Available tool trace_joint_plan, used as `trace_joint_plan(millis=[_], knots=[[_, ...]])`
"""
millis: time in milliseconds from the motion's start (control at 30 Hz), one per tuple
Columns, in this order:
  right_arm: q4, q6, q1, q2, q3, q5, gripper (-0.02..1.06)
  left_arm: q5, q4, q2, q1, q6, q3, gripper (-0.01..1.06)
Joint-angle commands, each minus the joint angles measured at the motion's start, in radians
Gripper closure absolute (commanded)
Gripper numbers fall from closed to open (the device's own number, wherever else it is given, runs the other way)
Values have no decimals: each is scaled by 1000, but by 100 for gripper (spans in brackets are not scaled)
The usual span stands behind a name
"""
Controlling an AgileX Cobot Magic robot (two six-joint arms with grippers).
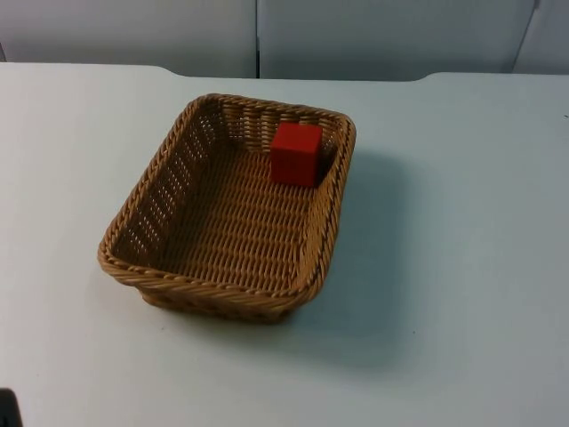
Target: Pick up the basket with the left hand and place the cube into the basket with the right hand.
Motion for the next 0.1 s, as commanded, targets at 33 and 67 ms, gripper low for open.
trace_joint_plan(millis=[33,67], knots=[[3,-5,1,-4,28,-4,105,-16,-7,-4,-8,2,4,105],[5,-5,1,-4,44,-4,105,-16,-7,-4,-8,2,4,105]])
